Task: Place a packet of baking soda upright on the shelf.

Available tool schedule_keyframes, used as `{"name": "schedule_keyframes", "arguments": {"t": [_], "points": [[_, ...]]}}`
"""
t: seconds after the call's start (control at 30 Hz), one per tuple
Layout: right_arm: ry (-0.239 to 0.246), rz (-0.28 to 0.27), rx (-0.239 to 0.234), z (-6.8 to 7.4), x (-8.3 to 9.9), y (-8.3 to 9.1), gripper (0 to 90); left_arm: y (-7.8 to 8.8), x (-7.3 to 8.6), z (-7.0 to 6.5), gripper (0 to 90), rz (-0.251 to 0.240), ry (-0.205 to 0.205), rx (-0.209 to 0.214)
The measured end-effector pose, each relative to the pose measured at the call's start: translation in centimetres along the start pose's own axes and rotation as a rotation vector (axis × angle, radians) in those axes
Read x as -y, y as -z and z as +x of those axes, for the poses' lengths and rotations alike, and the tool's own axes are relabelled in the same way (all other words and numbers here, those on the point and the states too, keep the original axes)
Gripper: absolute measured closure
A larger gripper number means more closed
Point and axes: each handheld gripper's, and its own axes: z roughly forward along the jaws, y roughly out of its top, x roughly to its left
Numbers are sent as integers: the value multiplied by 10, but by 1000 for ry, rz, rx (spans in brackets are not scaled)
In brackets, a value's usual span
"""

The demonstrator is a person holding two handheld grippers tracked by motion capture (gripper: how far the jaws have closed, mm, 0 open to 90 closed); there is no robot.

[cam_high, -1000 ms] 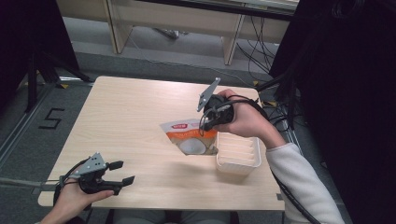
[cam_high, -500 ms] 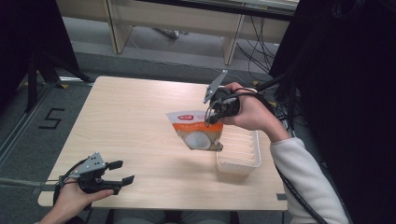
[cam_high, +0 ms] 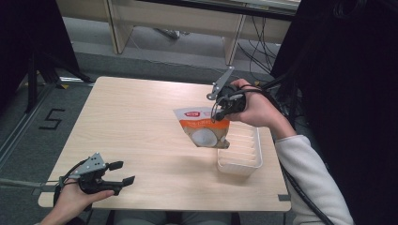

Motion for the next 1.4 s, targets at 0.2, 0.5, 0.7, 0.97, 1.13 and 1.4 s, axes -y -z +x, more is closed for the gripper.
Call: {"name": "schedule_keyframes", "arguments": {"t": [0.2, 0.5, 0.7, 0.97, 1.13, 1.4], "points": [[2, 5, -1, -4, 3, 1, 900, 0, 1, 0, 238, 1, 17, 0], [7, 8, 4, -12, 10, 5, 900, 0, 1, 0, 237, 2, 16, -1], [4, 8, 15, -17, 14, 7, 900, 0, 1, 0, 237, 1, 19, -5], [-36, 11, 18, -22, 19, 11, 900, 0, 0, 1, 236, 4, 1, -4], [-30, 15, 23, -24, 21, 14, 900, -1, 1, 0, 236, 1, 23, -8], [-49, 6, 54, -26, 25, 17, 900, -1, 1, 0, 236, 0, 23, -8]]}}
